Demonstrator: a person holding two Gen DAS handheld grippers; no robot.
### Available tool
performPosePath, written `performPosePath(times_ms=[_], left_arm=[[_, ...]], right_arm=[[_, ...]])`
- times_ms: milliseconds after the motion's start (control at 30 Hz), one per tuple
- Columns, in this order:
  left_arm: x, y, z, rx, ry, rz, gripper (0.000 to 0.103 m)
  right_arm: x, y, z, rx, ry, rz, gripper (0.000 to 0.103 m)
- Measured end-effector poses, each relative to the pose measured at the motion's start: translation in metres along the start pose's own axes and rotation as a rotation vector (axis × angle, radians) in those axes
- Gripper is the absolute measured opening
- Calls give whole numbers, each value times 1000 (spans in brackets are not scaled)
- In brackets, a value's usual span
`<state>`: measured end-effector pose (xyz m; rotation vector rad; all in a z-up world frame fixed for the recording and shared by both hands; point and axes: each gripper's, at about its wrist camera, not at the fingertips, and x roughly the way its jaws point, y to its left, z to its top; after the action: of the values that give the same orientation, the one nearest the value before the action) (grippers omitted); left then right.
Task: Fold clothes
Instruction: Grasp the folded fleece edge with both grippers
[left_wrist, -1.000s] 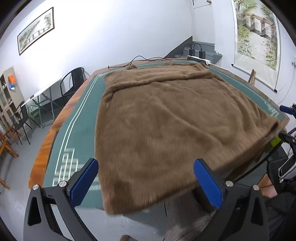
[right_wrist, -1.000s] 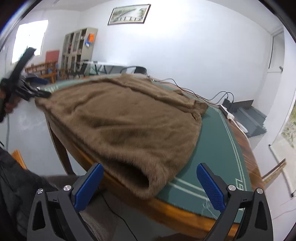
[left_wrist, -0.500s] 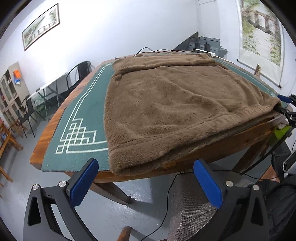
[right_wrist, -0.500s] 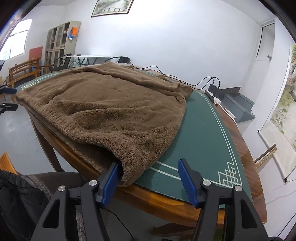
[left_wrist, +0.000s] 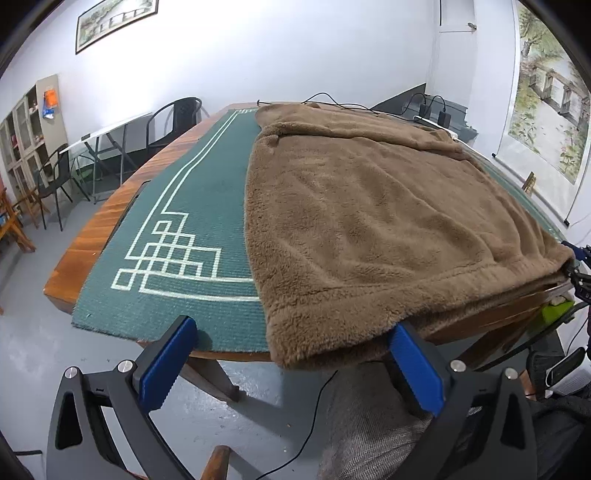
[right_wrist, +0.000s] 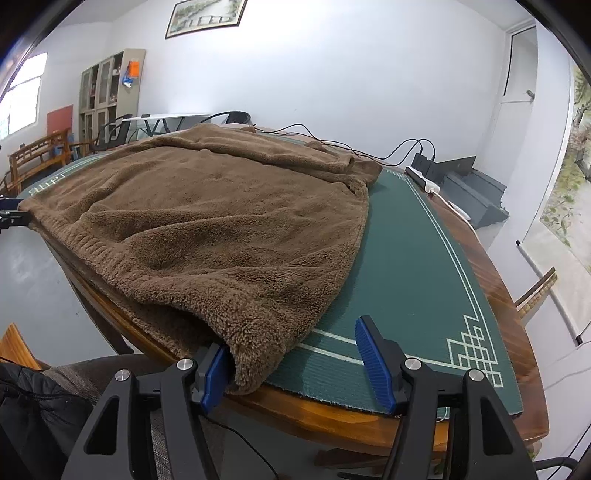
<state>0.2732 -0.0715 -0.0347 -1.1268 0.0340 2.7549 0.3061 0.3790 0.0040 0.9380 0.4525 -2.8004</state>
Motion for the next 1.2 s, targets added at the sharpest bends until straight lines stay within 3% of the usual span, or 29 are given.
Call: performPosePath(times_ms=[233,433,667,733,933,1200], left_arm=[[3,-2,1,12,-9,-20,101],[3,-7,9,5,-17,-69,76],[8,-9,16,-7,-12,-73,64],[9,-8,18,-21,-8,-69,56],[6,6,29,-102,-22,-52,41],[-7,9,57,-90,-96,-54,37]], right_arm=[[5,-1,1,7,3,-2,65],[7,0,2,17,-2,0,66],[7,0,2,22,-12,-3,65],[7,1,3,19,-18,-12,65],[4,-4,11,45,-41,-24,50],[-8,-9,35,44,-100,-51,48]])
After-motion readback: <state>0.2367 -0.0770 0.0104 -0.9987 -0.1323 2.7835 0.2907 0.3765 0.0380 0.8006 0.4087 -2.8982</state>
